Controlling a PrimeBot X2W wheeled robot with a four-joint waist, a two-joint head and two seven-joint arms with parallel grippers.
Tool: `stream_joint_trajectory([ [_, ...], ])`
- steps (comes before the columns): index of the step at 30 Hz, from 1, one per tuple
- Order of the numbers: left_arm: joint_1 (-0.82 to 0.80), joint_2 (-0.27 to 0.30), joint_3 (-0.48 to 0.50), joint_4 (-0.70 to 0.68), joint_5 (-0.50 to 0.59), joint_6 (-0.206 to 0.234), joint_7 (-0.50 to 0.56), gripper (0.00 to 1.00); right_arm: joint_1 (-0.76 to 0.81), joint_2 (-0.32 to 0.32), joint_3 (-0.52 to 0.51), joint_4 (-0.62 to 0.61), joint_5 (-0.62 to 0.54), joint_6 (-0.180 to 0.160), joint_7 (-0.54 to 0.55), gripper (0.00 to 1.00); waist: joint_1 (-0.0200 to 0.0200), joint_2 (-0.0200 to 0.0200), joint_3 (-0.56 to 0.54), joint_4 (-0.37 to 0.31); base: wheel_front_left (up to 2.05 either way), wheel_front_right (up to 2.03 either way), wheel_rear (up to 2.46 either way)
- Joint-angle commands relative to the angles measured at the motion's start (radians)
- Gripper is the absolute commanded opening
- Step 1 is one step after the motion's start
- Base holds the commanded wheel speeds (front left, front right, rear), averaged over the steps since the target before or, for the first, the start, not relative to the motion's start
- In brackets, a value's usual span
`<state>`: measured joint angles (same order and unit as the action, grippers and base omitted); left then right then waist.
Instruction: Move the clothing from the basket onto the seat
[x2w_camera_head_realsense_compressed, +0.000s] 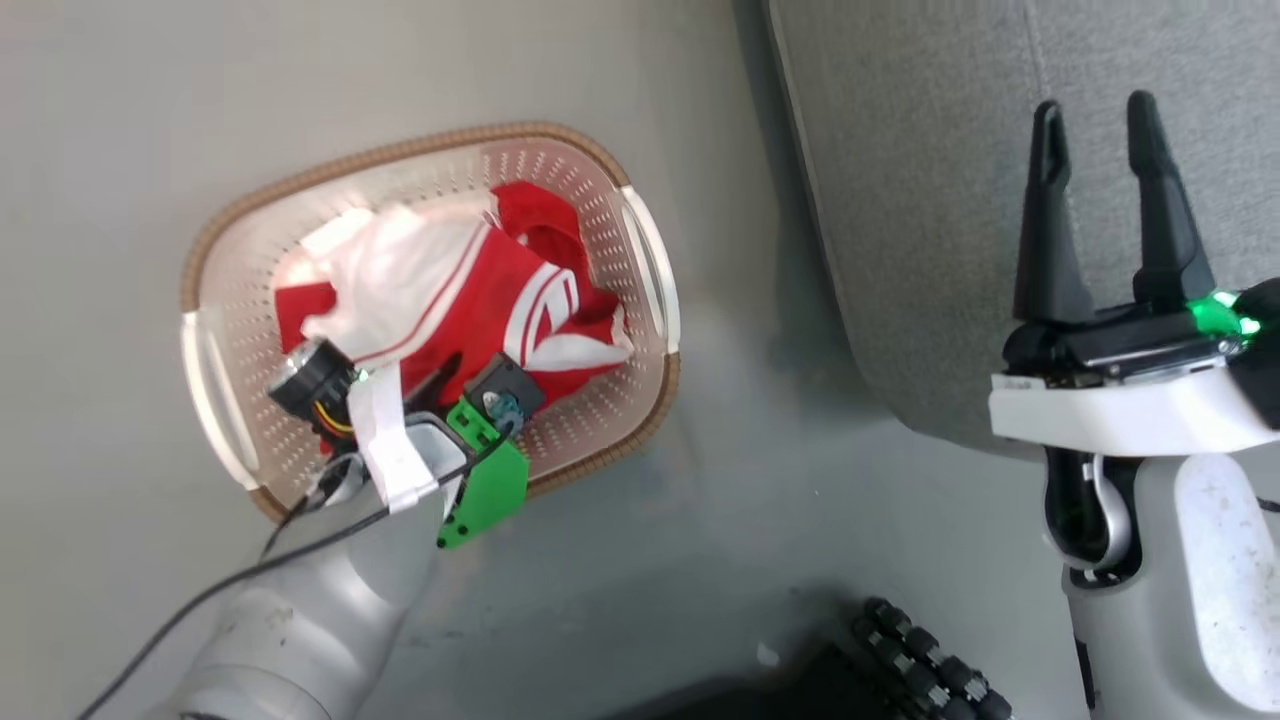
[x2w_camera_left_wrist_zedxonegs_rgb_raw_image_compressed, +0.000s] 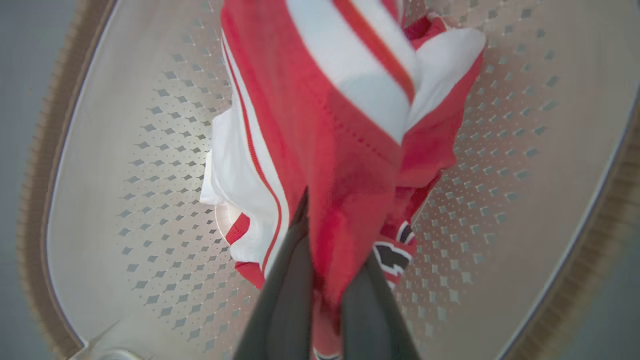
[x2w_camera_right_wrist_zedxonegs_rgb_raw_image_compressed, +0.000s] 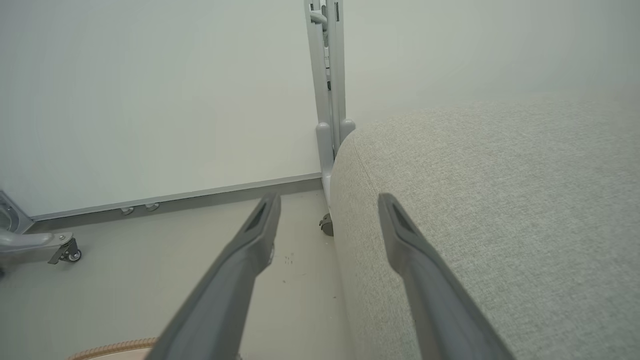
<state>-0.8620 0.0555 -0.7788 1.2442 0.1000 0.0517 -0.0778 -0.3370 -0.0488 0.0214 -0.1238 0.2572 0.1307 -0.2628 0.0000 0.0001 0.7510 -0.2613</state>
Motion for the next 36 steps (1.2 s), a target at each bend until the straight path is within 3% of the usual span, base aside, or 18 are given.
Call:
stream_joint_trajectory([
  [1, 0.036, -0.004, 0.011, -0.013, -0.029, -0.003, -0.019, 0.0, 0.028, -0.003, 0.003, 0.01, -0.012, 0.0, -0.003, 1.0, 0.0, -0.0001, -0.153, 0.076, 0.0, 0.0, 0.0],
  [7, 0.152, -0.005, 0.024, -0.148, -0.172, -0.025, -0.077, 0.0, 0.084, -0.003, 0.02, 0.039, -0.048, 0.0, -0.003, 1.0, 0.0, -0.0001, -0.294, 0.122, 0.0, 0.0, 0.0],
  [21, 0.331, -0.005, 0.039, -0.405, -0.508, -0.001, -0.183, 0.0, 0.26, -0.003, 0.052, 0.13, -0.074, 0.0, -0.003, 1.0, 0.0, -0.0001, -0.572, 0.177, 0.0, 0.0, 0.0],
  [36, 0.421, -0.004, 0.158, -0.733, -0.701, -0.016, -0.188, 0.0, 0.381, -0.013, 0.154, 0.217, -0.069, 0.0, -0.003, 1.0, 0.0, -0.0001, -0.747, 0.163, 0.0, 0.0, 0.0],
])
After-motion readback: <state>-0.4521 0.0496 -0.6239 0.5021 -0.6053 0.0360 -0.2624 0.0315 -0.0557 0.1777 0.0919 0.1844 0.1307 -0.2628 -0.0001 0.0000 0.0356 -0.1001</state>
